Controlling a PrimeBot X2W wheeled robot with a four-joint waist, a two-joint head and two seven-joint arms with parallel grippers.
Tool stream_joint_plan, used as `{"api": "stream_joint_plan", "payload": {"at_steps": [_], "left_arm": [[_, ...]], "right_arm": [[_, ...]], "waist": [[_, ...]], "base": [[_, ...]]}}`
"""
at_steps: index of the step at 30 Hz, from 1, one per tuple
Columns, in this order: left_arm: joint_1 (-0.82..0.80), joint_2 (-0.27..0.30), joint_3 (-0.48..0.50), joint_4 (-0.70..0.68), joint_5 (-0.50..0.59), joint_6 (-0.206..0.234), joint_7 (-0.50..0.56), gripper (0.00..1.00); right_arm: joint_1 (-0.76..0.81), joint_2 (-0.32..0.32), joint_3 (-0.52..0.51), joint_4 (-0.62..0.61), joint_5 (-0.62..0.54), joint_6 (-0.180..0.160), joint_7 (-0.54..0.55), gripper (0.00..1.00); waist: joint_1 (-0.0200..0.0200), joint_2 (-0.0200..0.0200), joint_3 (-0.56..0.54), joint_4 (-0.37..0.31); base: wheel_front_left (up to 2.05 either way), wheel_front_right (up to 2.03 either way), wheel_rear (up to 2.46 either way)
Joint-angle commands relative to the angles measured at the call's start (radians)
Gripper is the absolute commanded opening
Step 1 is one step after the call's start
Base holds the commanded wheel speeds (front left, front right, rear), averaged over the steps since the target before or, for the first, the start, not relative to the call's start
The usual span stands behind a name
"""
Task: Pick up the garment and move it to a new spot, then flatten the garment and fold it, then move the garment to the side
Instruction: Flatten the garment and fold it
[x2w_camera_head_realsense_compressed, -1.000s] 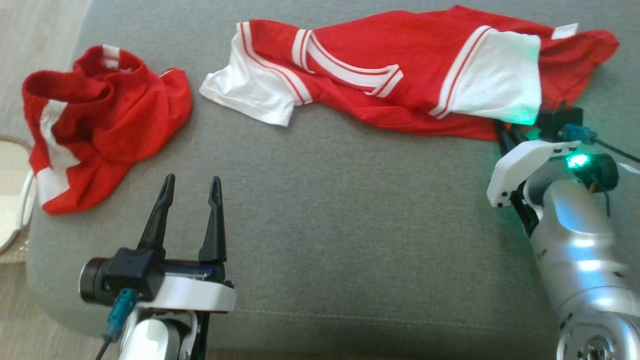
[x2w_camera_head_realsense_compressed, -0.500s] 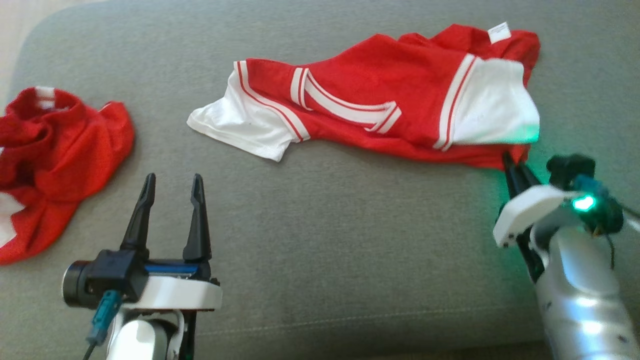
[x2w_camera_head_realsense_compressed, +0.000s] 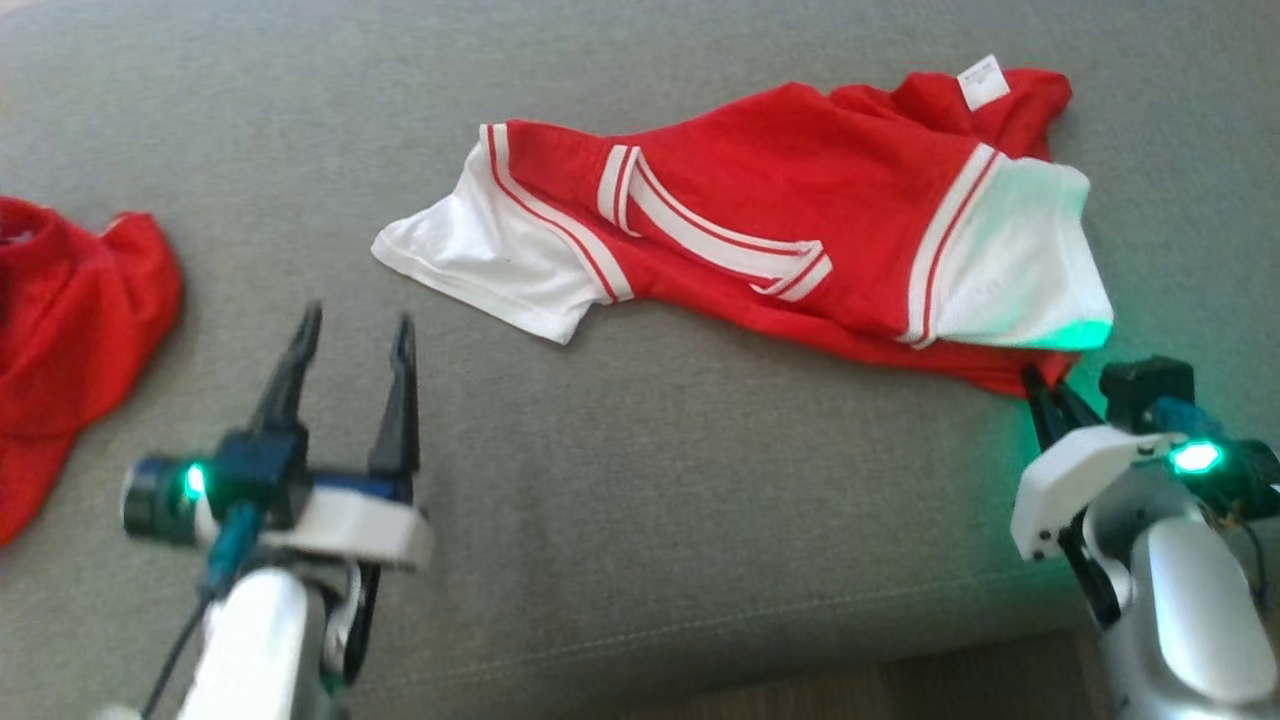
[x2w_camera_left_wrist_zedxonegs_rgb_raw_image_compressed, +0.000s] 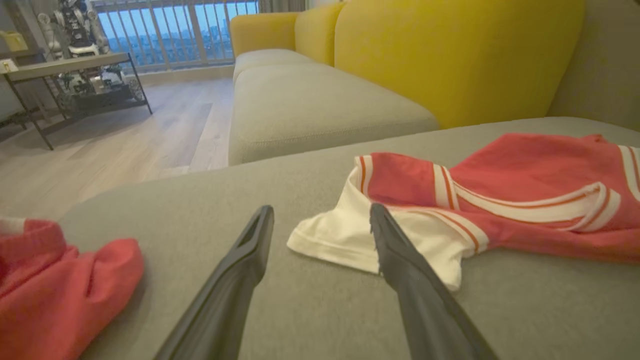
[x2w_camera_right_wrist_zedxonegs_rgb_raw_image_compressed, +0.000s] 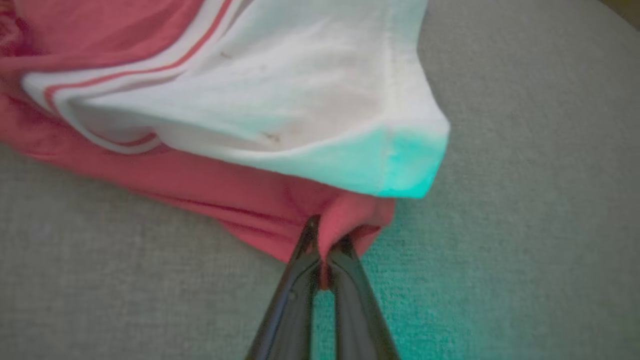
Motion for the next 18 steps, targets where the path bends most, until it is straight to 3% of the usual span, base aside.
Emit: {"api": "stream_joint_plan", "payload": {"at_steps": [1, 2, 3, 8, 13, 18], "left_arm": [[-0.059, 0.018, 0.024, -0.027, 0.02, -0.005, -0.005, 1.0], [-0.074, 0.022, 0.018, -0.027, 0.025, -0.011, -0.005, 1.0], [-0.091, 0.028, 0.008, -0.028, 0.033, -0.018, -0.005, 1.0], [-0.192, 0.085, -0.076, -0.037, 0.118, -0.063, -0.005, 1.0], [-0.35, 0.136, -0.257, -0.034, 0.205, -0.115, -0.005, 1.0], [-0.472, 0.168, -0.45, 0.035, 0.212, -0.132, -0.005, 1.0]], "right_arm": [[0.044, -0.006, 0.031, -0.081, 0.004, -0.001, 0.046, 0.0], [0.064, -0.006, 0.038, -0.12, 0.012, -0.001, 0.069, 0.08], [0.08, -0.006, 0.04, -0.163, 0.019, -0.001, 0.082, 1.0], [0.122, -0.006, 0.074, -0.315, 0.057, -0.001, 0.105, 1.0], [0.14, -0.006, 0.119, -0.452, 0.09, -0.001, 0.057, 1.0], [0.143, -0.006, 0.134, -0.495, 0.12, -0.001, 0.003, 1.0]], "waist": [[0.0, 0.0, 0.021, -0.023], [0.0, 0.0, 0.027, -0.031], [0.0, 0.0, 0.033, -0.037], [0.0, 0.0, 0.059, -0.069], [0.0, 0.0, 0.099, -0.11], [0.0, 0.0, 0.128, -0.164]], "base": [[0.0, 0.0, 0.0], [0.0, 0.0, 0.0], [0.0, 0.0, 0.0], [0.0, 0.0, 0.0], [0.0, 0.0, 0.0], [0.0, 0.0, 0.0]]}}
